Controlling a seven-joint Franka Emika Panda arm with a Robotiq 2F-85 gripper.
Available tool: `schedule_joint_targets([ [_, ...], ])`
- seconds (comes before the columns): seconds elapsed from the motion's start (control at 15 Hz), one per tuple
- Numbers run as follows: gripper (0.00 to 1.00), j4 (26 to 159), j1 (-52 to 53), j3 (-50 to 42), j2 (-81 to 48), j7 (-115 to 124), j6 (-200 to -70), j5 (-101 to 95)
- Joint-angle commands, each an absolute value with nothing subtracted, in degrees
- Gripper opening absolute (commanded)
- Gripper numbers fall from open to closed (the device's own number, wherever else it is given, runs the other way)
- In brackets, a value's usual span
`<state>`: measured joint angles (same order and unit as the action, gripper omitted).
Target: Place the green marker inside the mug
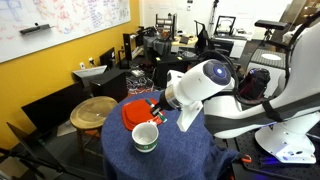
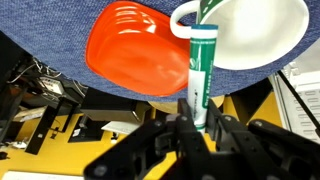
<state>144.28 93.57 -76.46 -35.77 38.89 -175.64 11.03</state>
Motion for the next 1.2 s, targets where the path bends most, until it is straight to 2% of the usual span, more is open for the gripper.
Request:
schedule_joint_targets([
  [0.0, 0.05, 141.5, 90.8, -74.2, -35.5, 33.4, -176.1, 11.4],
  [0.67, 0.05, 133.5, 78.6, -64.2, -36.7, 23.6, -178.2, 10.4],
  [1.13, 0.05, 130.1, 75.1, -60.5, -42.4, 24.2, -181.8, 11.9],
])
